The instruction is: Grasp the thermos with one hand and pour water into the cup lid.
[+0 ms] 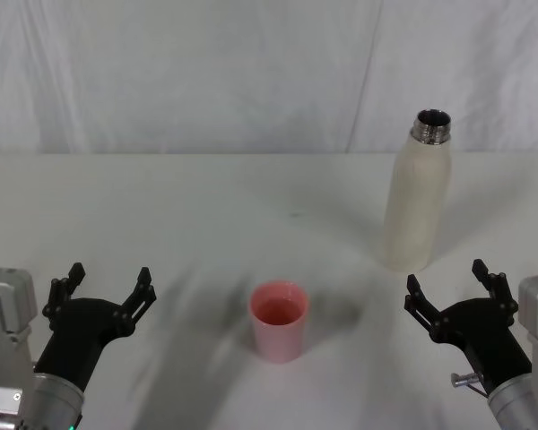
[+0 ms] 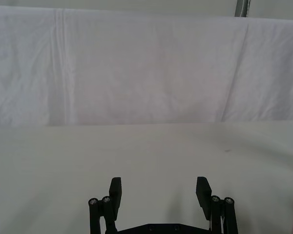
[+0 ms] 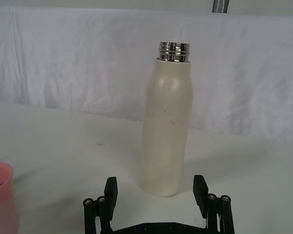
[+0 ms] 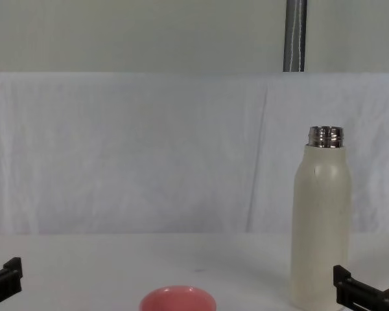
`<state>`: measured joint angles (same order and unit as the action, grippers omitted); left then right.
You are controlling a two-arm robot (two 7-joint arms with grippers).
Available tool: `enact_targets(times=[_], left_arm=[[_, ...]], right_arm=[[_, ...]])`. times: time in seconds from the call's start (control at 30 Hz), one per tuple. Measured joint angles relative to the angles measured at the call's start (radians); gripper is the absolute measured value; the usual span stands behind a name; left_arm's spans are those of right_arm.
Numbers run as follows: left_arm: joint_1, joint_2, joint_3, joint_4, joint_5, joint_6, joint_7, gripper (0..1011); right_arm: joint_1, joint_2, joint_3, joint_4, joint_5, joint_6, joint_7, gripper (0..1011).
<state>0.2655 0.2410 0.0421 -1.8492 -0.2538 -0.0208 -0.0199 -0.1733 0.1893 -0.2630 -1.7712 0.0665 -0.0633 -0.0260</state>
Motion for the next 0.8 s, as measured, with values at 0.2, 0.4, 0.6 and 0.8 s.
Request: enact_targets(times=[0.2, 0.4, 0.6, 0.8], left_arm=[[0.0, 0.0, 0.0, 0.0, 0.0, 0.0, 0.0, 1001], [0.0, 0.0, 0.0, 0.0, 0.0, 0.0, 0.0, 1001], [0.0, 0.0, 0.0, 0.0, 0.0, 0.0, 0.0, 1001], [0.0, 0.0, 0.0, 0.0, 0.0, 0.0, 0.0, 1001]], right_arm=[[0.0, 0.0, 0.0, 0.0, -0.001, 0.0, 0.0, 1001], [0.0, 0.0, 0.0, 0.0, -0.001, 0.0, 0.0, 1001], [0.0, 0.0, 0.0, 0.0, -0.001, 0.0, 0.0, 1001], [0.0, 0.0, 0.0, 0.0, -0.001, 0.0, 0.0, 1001]])
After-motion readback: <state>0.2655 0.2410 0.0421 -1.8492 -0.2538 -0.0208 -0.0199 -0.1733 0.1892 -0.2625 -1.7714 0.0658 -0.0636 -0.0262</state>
